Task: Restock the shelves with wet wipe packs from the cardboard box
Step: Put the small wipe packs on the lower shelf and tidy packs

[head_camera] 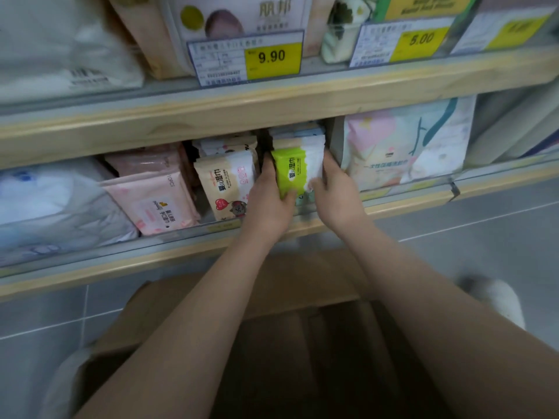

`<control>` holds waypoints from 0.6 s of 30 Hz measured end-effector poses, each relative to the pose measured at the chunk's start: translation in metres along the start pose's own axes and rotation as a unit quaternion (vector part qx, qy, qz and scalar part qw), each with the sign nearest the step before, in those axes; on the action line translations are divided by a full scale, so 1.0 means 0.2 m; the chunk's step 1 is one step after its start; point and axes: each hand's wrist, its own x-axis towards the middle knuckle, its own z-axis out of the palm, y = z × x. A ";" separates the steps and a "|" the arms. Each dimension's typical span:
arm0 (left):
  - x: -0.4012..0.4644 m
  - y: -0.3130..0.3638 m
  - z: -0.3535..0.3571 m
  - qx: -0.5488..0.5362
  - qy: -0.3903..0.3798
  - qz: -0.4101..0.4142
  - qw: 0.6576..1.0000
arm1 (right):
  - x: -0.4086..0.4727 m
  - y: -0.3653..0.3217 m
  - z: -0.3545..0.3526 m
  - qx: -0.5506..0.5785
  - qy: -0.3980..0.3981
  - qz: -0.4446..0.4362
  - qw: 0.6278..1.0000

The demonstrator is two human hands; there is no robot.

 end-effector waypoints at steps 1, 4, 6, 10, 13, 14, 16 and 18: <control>-0.06 0.00 -0.03 -0.002 0.003 0.027 1.000 | -0.04 -0.01 -0.01 -0.008 0.012 -0.005 1.000; -0.23 -0.01 -0.17 -0.032 0.093 0.061 0.993 | -0.17 -0.05 -0.01 -0.017 0.074 -0.026 0.997; -0.29 -0.06 -0.27 -0.042 0.168 0.025 0.985 | -0.23 -0.11 0.01 0.004 0.064 -0.039 0.997; -0.26 -0.17 -0.39 -0.033 0.139 -0.053 0.988 | -0.25 -0.25 0.12 0.014 -0.066 -0.067 0.995; -0.18 -0.20 -0.37 -0.022 0.078 -0.047 0.996 | -0.18 -0.31 0.20 0.012 -0.104 -0.041 0.994; -0.15 -0.21 -0.36 -0.023 0.076 -0.059 0.995 | -0.14 -0.32 0.22 0.015 -0.111 -0.023 0.993; -0.08 -0.21 -0.35 -0.037 0.067 -0.104 0.992 | -0.07 -0.33 0.26 0.033 -0.126 0.014 0.991; -0.03 -0.21 -0.33 -0.059 0.058 -0.148 0.986 | -0.01 -0.34 0.30 0.060 -0.130 0.041 0.989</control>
